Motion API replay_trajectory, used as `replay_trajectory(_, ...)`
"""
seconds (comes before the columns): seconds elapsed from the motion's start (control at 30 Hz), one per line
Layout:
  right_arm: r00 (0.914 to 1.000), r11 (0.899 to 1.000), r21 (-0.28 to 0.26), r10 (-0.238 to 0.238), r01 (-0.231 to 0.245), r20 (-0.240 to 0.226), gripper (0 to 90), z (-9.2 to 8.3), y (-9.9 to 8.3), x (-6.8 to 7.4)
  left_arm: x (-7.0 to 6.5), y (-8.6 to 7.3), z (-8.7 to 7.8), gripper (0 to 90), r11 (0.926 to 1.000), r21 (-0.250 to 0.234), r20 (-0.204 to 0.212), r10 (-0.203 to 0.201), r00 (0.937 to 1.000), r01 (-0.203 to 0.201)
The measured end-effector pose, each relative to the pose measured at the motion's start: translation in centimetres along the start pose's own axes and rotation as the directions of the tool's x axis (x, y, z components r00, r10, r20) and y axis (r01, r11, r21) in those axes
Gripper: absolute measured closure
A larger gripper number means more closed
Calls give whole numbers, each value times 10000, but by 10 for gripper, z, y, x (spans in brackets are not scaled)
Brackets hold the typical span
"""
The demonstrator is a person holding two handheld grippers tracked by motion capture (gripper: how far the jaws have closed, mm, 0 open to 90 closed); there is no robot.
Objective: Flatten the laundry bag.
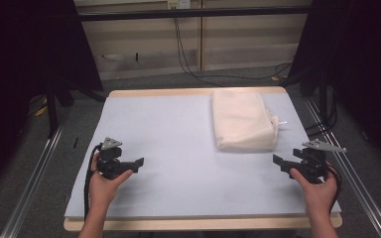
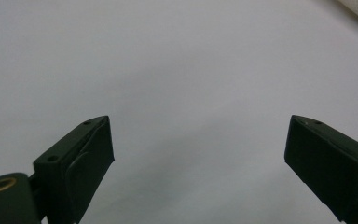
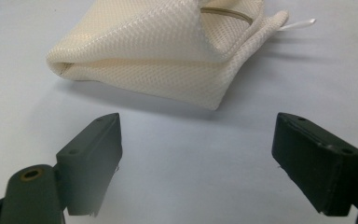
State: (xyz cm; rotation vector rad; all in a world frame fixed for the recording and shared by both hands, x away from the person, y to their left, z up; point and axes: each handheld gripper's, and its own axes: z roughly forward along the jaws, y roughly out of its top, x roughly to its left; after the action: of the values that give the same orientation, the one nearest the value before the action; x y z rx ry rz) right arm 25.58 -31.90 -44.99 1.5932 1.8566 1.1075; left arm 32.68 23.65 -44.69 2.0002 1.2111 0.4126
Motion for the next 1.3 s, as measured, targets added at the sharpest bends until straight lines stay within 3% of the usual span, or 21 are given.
replay_trajectory(0.1,9999,9999,15,-137,137,78,224,5,0,4,1,-1,0,78,9999,-45,107,-125,9999,125)
replay_trajectory(0.47,9988,9993,119,-346,342,353,245,17,12,16,-3,-2,6,79,9999,130,211,52,9998,-55)
replay_trajectory(0.67,9983,9992,11,-393,393,438,261,24,30,18,-5,-2,7,80,9993,311,253,186,9995,-194)
replay_trajectory(0.83,9987,9993,254,-286,275,415,268,33,44,21,-6,-2,9,79,9998,218,315,21,9995,-27)
replay_trajectory(0.87,9991,9993,283,-254,244,342,271,35,45,22,-4,-2,7,79,9993,333,391,138,9991,-152)
replay_trajectory(1.03,9971,9968,555,-607,581,460,293,44,47,28,-3,-2,8,78,9996,263,404,-56,9992,46)
replay_trajectory(1.13,9969,9966,607,-591,559,525,328,46,47,27,-2,-2,8,78,9992,392,509,72,9987,-92)
replay_trajectory(1.27,9966,9968,599,-572,536,586,421,47,48,23,-4,-2,10,78,9995,325,485,-75,9988,60)
replay_trajectory(1.3,9963,9964,635,-603,565,606,440,47,48,22,-3,-2,9,78,9991,409,506,83,9987,-104)
